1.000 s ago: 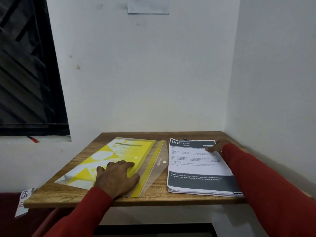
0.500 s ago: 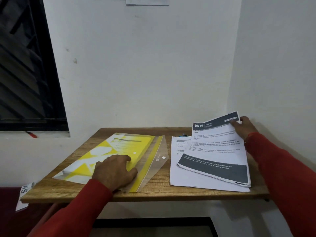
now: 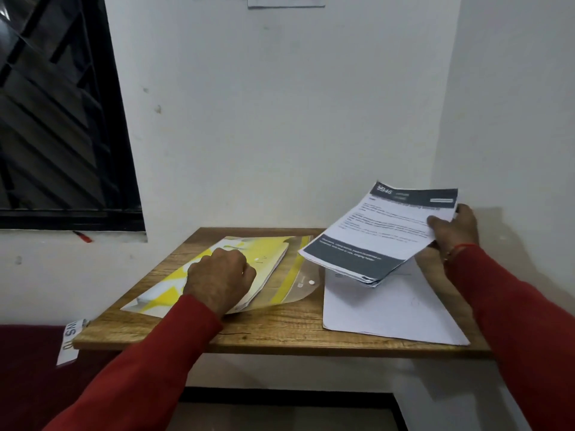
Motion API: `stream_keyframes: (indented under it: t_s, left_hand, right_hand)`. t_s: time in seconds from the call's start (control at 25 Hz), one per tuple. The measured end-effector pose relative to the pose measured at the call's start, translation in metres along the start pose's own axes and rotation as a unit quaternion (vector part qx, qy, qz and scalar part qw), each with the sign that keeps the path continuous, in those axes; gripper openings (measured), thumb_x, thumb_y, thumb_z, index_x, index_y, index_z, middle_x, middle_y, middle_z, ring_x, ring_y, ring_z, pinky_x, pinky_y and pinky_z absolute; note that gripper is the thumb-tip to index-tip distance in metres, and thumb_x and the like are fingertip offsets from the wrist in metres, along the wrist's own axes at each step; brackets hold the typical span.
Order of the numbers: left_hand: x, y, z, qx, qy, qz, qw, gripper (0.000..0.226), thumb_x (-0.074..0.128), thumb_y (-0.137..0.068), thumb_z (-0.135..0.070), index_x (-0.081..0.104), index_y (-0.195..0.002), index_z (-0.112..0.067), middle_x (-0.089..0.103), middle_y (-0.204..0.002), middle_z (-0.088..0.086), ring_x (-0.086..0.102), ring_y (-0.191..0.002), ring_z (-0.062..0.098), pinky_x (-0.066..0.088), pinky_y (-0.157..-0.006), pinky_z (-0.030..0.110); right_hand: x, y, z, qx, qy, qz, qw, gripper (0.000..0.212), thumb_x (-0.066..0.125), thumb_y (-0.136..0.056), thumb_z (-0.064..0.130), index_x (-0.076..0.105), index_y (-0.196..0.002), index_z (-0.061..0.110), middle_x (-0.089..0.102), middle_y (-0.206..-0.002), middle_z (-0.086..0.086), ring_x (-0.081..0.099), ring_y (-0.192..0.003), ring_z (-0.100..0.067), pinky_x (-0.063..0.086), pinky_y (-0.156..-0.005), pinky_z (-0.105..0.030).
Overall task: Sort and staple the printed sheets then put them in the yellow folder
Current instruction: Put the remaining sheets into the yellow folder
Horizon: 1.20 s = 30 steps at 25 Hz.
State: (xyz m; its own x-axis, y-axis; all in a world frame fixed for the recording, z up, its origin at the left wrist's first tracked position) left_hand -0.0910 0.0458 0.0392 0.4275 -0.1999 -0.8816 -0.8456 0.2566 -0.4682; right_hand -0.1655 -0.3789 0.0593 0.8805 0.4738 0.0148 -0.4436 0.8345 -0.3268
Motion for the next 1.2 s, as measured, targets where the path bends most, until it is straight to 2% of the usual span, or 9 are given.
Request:
stream_keyframes:
  t_s: [0.12, 0.2, 0.36, 0.48, 0.6, 0.72, 0.8, 1.04, 1.2]
  left_hand:
    - [-0.002, 0.001, 0.001, -0.009, 0.011, -0.014, 1.000, 0.034, 0.041, -0.095, -0.041, 0.071, -0.094, -0.023, 0.064, -0.097, 0.005, 0.063, -0.090, 0.028, 0.046, -0.069, 0.033]
    - [-0.004, 0.002, -0.001, -0.009, -0.001, -0.021, 1.000, 0.034, 0.041, -0.096, -0.041, 0.070, -0.097, -0.023, 0.065, -0.100, 0.005, 0.064, -0.092, 0.028, 0.049, -0.072, 0.034]
    - [-0.007, 0.002, 0.004, -0.007, -0.016, -0.022, 1.000, 0.035, 0.040, -0.097, -0.042, 0.069, -0.100, -0.024, 0.065, -0.104, 0.005, 0.064, -0.096, 0.028, 0.048, -0.074, 0.035]
    - [-0.007, 0.003, 0.013, -0.007, -0.015, -0.031, 0.999, 0.036, 0.040, -0.096, -0.042, 0.070, -0.095, -0.023, 0.066, -0.099, 0.006, 0.064, -0.092, 0.027, 0.049, -0.071, 0.034]
    - [-0.005, 0.003, 0.017, -0.006, -0.003, -0.039, 0.999, 0.035, 0.040, -0.095, -0.040, 0.070, -0.091, -0.022, 0.067, -0.095, 0.006, 0.064, -0.088, 0.027, 0.048, -0.068, 0.034]
    - [-0.004, 0.002, 0.013, -0.004, 0.003, -0.045, 0.999, 0.035, 0.040, -0.096, -0.041, 0.070, -0.092, -0.023, 0.066, -0.093, 0.005, 0.064, -0.087, 0.027, 0.048, -0.068, 0.034]
    - [-0.004, 0.002, 0.009, 0.003, 0.006, -0.044, 0.999, 0.034, 0.040, -0.096, -0.042, 0.069, -0.092, -0.024, 0.066, -0.094, 0.004, 0.064, -0.087, 0.027, 0.050, -0.069, 0.035]
    - [-0.005, 0.003, 0.003, 0.008, 0.011, -0.032, 0.999, 0.035, 0.039, -0.096, -0.041, 0.069, -0.093, -0.023, 0.066, -0.095, 0.004, 0.062, -0.085, 0.026, 0.050, -0.069, 0.036]
    - [-0.007, 0.008, -0.005, 0.019, -0.022, -0.016, 0.999, 0.035, 0.038, -0.098, -0.042, 0.068, -0.101, -0.025, 0.065, -0.105, 0.004, 0.063, -0.095, 0.028, 0.047, -0.075, 0.036]
  right_hand:
    - [0.043, 0.013, -0.009, -0.007, 0.028, 0.035, 0.999, 0.027, 0.066, -0.071, 0.010, 0.057, -0.095, 0.020, 0.070, -0.101, -0.014, 0.068, -0.094, -0.036, 0.055, -0.090, -0.054]
    - [0.074, 0.022, -0.028, 0.020, 0.036, 0.075, 0.996, 0.023, 0.064, -0.067, 0.012, 0.055, -0.087, 0.020, 0.071, -0.099, -0.013, 0.068, -0.093, -0.036, 0.056, -0.089, -0.052]
    - [0.116, -0.009, -0.086, 0.059, -0.011, 0.103, 0.993, 0.037, 0.059, -0.051, 0.023, 0.058, -0.087, 0.031, 0.071, -0.091, -0.003, 0.070, -0.086, -0.033, 0.058, -0.081, -0.053]
    - [0.100, -0.001, -0.059, 0.077, -0.002, 0.066, 0.995, 0.039, 0.062, -0.059, 0.018, 0.058, -0.097, 0.026, 0.069, -0.099, -0.006, 0.068, -0.090, -0.033, 0.058, -0.082, -0.052]
    - [0.087, 0.020, -0.030, 0.099, 0.012, 0.078, 0.992, 0.045, 0.065, -0.068, 0.014, 0.057, -0.113, 0.016, 0.065, -0.111, -0.012, 0.066, -0.100, -0.034, 0.056, -0.087, -0.051]
    - [0.100, 0.006, -0.058, 0.102, -0.063, 0.073, 0.990, 0.032, 0.062, -0.057, 0.015, 0.059, -0.088, 0.024, 0.069, -0.100, -0.011, 0.069, -0.090, -0.035, 0.059, -0.077, -0.057]
    - [0.114, 0.010, -0.070, 0.104, -0.056, 0.074, 0.990, 0.032, 0.063, -0.054, 0.017, 0.059, -0.084, 0.026, 0.071, -0.094, -0.008, 0.070, -0.086, -0.034, 0.058, -0.077, -0.056]
    - [0.149, 0.087, -0.054, 0.117, -0.100, 0.167, 0.974, 0.032, 0.062, -0.056, 0.005, 0.068, -0.082, 0.023, 0.074, -0.096, -0.013, 0.071, -0.090, -0.036, 0.057, -0.076, -0.061]
    - [0.169, 0.115, -0.048, 0.150, -0.096, 0.220, 0.959, 0.031, 0.065, -0.071, -0.005, 0.066, -0.101, 0.004, 0.070, -0.103, -0.022, 0.069, -0.092, -0.039, 0.053, -0.081, -0.065]
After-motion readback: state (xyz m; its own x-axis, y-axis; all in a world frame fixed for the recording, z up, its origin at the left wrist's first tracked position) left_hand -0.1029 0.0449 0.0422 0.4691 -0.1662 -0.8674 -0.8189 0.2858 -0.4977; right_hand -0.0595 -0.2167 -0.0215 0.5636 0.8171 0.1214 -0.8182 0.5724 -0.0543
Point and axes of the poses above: each hand's wrist, its own y-axis away from the middle knuckle, its own x-axis out of the palm, z = x × y, the point moved 4 cm from there along -y, towards the middle knuckle
